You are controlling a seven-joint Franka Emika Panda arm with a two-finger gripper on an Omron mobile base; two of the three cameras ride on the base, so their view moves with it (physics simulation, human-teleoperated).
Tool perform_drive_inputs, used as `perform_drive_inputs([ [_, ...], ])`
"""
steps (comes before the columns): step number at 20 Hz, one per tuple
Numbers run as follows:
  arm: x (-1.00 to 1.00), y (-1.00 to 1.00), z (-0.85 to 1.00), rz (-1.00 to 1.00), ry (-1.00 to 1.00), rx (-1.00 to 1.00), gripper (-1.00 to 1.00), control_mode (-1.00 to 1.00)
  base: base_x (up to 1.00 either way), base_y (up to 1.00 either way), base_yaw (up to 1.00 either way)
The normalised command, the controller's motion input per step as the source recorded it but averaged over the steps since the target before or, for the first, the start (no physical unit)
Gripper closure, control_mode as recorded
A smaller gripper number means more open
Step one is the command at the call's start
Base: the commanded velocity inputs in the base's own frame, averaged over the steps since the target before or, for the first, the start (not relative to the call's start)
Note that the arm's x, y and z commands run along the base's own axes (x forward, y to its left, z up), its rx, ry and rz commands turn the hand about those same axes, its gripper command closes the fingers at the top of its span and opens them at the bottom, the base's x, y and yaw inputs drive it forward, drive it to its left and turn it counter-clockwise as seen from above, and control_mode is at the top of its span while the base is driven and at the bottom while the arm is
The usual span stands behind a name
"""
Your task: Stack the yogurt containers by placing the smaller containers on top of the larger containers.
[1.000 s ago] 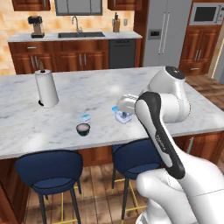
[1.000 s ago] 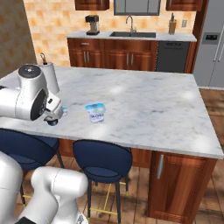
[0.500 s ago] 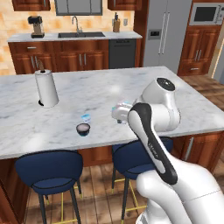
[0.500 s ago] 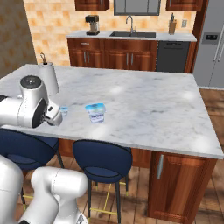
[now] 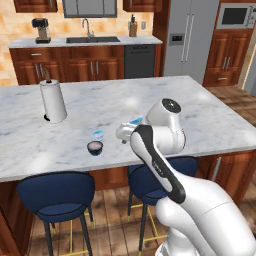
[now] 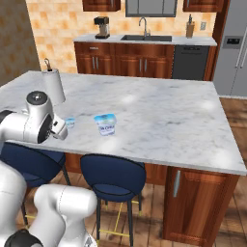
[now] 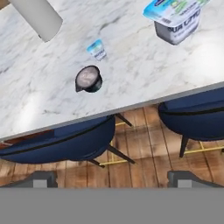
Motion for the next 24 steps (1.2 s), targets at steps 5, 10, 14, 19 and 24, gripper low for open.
perform_drive_inputs([
  [5, 0.39, 0.13, -0.08, 0.00, 0.00, 0.06, -1.00, -1.00, 0.00, 0.00, 0.00],
  [10, 0.40, 0.17, -0.14, 0.00, 0.00, 0.03, -1.00, -1.00, 0.00, 0.00, 0.00],
  [14, 0.43, 0.23, -0.29, 0.00, 0.01, 0.00, -1.00, -1.00, 0.00, 0.00, 0.00],
  [19, 0.42, 0.17, -0.31, 0.00, 0.00, 0.00, -1.00, -1.00, 0.00, 0.00, 0.00],
  [24, 0.27, 0.03, -0.22, 0.00, 0.00, 0.00, -1.00, -1.00, 0.00, 0.00, 0.00],
])
